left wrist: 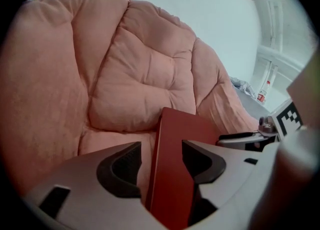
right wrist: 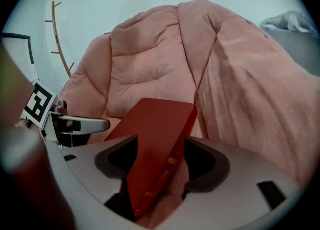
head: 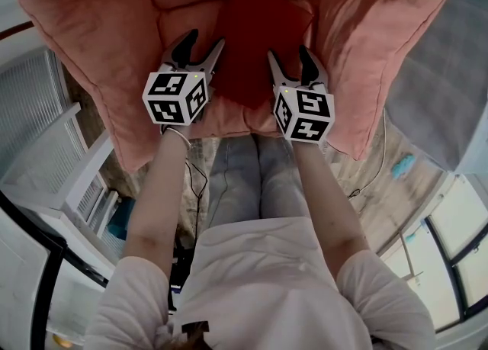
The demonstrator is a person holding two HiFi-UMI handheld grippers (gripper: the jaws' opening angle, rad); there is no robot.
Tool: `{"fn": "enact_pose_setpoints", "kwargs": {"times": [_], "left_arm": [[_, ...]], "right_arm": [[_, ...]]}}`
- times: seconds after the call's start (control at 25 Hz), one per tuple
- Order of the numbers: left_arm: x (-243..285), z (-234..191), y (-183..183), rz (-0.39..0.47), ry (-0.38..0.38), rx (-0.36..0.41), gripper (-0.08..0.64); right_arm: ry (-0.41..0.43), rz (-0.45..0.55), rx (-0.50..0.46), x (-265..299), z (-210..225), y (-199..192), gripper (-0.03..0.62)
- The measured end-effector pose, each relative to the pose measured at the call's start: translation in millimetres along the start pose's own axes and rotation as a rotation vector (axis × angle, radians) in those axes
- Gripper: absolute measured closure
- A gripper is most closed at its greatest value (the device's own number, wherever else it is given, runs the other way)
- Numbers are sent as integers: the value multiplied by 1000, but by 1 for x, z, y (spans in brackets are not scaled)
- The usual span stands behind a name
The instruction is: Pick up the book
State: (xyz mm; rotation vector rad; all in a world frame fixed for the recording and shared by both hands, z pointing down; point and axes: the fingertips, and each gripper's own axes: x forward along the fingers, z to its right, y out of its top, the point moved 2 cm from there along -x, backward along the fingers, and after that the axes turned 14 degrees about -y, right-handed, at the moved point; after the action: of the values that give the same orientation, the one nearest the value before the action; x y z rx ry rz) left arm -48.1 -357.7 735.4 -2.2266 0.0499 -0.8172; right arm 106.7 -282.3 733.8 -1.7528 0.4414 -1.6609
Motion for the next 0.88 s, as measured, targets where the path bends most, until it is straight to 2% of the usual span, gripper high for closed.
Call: {"fn": "enact_pose_setpoints", "kwargs": {"times": [0.16, 0.32, 0.48, 0.64, 0.72, 0.88], "left_arm": [[9, -5, -10, -27, -20, -16, 311], [18, -7, -16, -62, -31, -9, 310], [24, -8, -19, -69, -52, -18, 310], [28, -11, -22, -77, -78, -35, 311], [30, -9, -23, -76, -106, -56, 326], [33, -3, -22, -62, -143, -65, 403]], "right_arm": [[-3, -34, 20, 9, 0, -10, 295], [15, -62, 96, 13, 1, -15, 288], [13, -63, 108, 15, 1, -18, 285], [23, -92, 199, 20, 1, -24, 285], [30, -92, 212, 22, 1, -24, 285], [18, -101, 208, 24, 1, -23, 285]]}}
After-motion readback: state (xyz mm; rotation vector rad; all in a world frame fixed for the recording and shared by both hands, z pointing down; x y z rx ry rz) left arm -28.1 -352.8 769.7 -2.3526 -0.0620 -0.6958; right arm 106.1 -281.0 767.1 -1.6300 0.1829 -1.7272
